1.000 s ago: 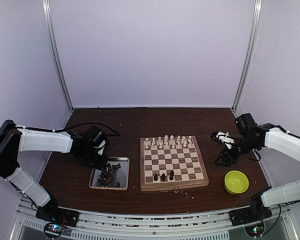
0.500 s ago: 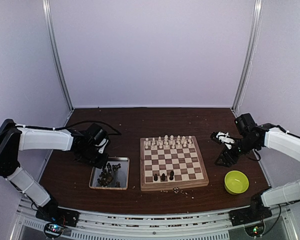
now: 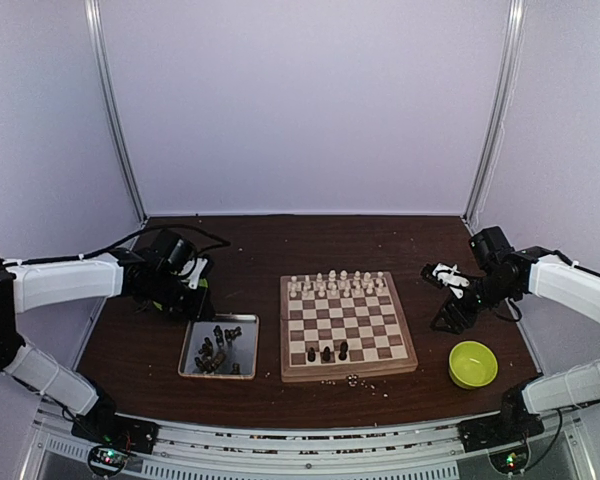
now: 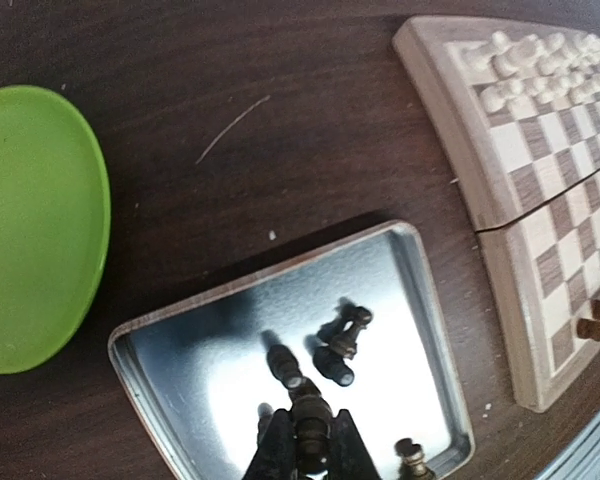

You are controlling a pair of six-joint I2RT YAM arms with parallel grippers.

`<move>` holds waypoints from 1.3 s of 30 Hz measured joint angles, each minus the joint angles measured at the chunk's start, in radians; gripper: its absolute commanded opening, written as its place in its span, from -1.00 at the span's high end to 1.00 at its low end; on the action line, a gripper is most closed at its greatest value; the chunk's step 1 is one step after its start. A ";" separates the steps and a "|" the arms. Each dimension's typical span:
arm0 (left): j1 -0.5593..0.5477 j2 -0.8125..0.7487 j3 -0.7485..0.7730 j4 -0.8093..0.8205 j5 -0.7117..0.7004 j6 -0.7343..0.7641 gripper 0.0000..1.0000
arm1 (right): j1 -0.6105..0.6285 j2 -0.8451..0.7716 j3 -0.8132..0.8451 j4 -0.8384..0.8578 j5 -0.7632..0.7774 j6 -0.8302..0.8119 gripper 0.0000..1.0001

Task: Set up the chess pieces on the board
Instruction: Pick up the pawn from the storage box, then place the pawn at h7.

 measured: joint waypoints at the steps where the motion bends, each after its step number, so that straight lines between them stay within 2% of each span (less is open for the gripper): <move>1: 0.000 -0.020 0.001 0.006 0.014 -0.001 0.92 | 0.000 0.000 0.000 0.000 0.000 0.000 -0.35; 6: -0.036 -0.075 0.042 0.068 0.079 0.000 0.92 | 0.000 0.000 0.000 0.000 0.001 0.000 -0.35; 11: -0.134 -0.021 0.141 0.100 0.099 0.020 0.92 | 0.000 0.000 0.000 0.000 0.001 -0.001 -0.35; 17: -0.292 0.172 0.286 0.080 0.077 0.075 0.91 | 0.000 -0.016 0.000 -0.001 0.000 -0.003 -0.35; 24: -0.442 0.391 0.486 -0.064 -0.035 0.163 0.92 | 0.001 -0.023 0.002 -0.003 -0.001 -0.003 -0.35; 30: -0.458 0.452 0.551 -0.156 -0.095 0.199 0.92 | 0.005 -0.023 0.005 -0.006 -0.002 -0.004 -0.35; 39: -0.458 0.494 0.579 -0.222 -0.113 0.225 0.92 | 0.010 -0.025 0.006 -0.006 -0.002 -0.011 -0.36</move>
